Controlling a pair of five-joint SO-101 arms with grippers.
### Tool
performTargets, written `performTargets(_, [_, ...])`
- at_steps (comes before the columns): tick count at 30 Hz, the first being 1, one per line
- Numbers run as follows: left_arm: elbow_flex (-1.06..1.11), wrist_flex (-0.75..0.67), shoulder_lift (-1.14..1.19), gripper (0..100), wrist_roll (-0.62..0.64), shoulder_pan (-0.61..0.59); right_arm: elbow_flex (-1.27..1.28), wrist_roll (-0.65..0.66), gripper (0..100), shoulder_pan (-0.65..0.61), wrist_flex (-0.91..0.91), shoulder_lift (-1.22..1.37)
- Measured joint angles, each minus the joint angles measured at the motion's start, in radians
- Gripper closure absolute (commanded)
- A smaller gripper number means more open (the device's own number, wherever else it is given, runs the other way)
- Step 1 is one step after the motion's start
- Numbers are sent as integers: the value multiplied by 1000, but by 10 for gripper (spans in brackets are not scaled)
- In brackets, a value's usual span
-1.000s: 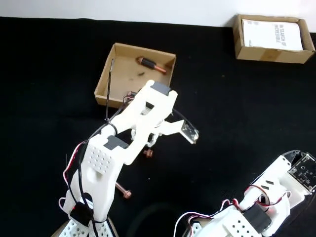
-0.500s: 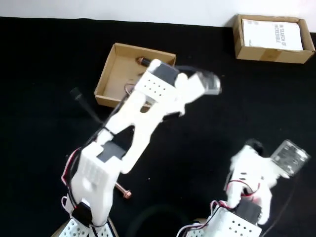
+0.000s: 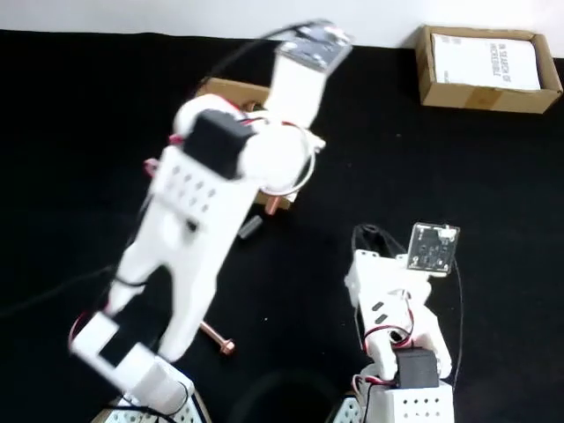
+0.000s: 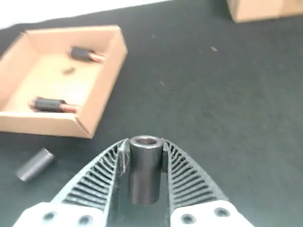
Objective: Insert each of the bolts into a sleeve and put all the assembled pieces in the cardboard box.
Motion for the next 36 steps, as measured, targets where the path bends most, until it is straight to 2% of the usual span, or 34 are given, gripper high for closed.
performTargets(6, [97,0,-293,992,37,0,0,6,991,-94,-44,0])
performTargets(12, [390,-6,-611,992,37,-2,0,6,991,-201,-44,0])
performTargets(14, [509,-60,-695,992,37,-2,0,6,991,-222,-44,0])
performTargets(19, [852,-348,-827,992,44,-17,0,6,991,-241,-44,0])
performTargets(28, [1445,-1177,-881,992,48,-11,0,6,991,-241,-46,0])
performTargets(31, [1536,-1303,-881,992,48,41,0,6,991,-241,-46,0])
performTargets(36, [1593,-1382,-841,992,49,89,-12,6,991,-241,-46,0])
